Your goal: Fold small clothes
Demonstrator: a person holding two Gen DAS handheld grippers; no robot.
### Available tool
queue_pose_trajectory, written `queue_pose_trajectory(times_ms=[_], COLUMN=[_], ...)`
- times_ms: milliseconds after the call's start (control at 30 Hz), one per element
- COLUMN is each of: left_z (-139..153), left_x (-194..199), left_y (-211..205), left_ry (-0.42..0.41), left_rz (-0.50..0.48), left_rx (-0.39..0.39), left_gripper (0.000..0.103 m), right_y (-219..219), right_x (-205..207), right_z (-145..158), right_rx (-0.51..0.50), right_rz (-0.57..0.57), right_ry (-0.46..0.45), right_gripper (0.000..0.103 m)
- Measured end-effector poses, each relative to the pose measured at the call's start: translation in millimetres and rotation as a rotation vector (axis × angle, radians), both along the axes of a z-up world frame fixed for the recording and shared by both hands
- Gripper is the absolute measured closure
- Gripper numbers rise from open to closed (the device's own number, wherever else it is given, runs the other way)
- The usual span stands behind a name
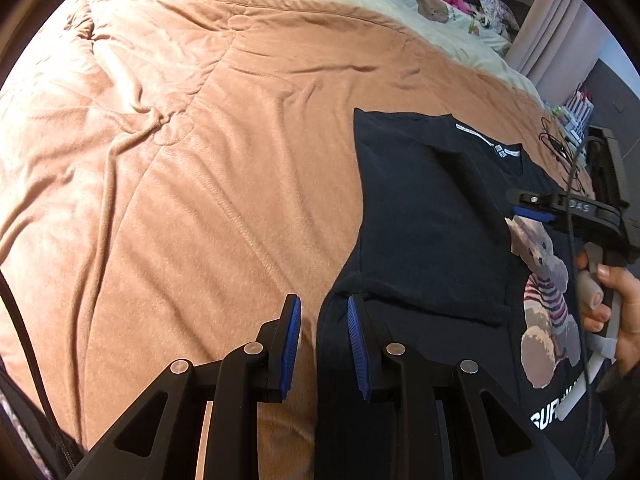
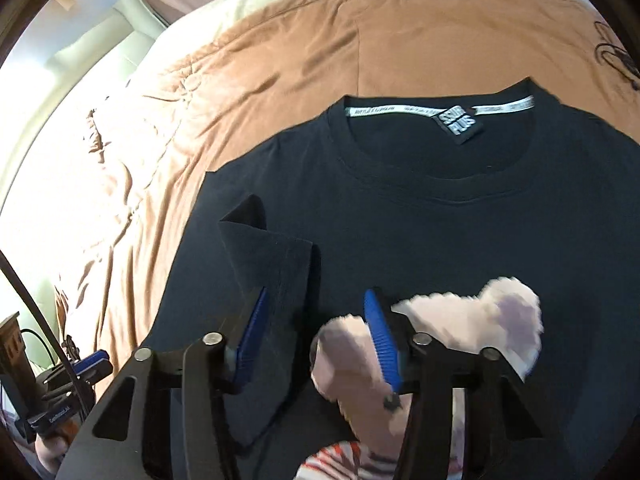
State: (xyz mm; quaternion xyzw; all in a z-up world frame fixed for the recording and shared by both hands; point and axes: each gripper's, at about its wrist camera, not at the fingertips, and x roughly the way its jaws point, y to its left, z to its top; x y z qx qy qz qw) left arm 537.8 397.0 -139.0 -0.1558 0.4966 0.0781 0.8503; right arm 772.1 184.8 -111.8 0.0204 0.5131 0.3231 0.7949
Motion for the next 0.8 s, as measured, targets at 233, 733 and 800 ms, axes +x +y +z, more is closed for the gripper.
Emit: queue_pose_trajectory(times_ms=[233,733,800], left_z=[-15,-41,-40], left_x=[25,43,44], left_y=[0,1,1], left_ry=[-0.009,0.01,0.013], left_rz=[-0.006,-0.003,-0.001], left_rx=[-0.025,-0.05,-0.052], left_gripper=[0.077,0.077,0.077], right_y=[25,55,47], right_x=[19,-3,-8], right_z=[-5,7,19], right_rx=[-0.007,-0.13,-0.131], right_rz=[0.022,0.062,0.041], right_ry=[0.016,-0.111,-0.142], right_gripper=[0.068,0.101,0.102])
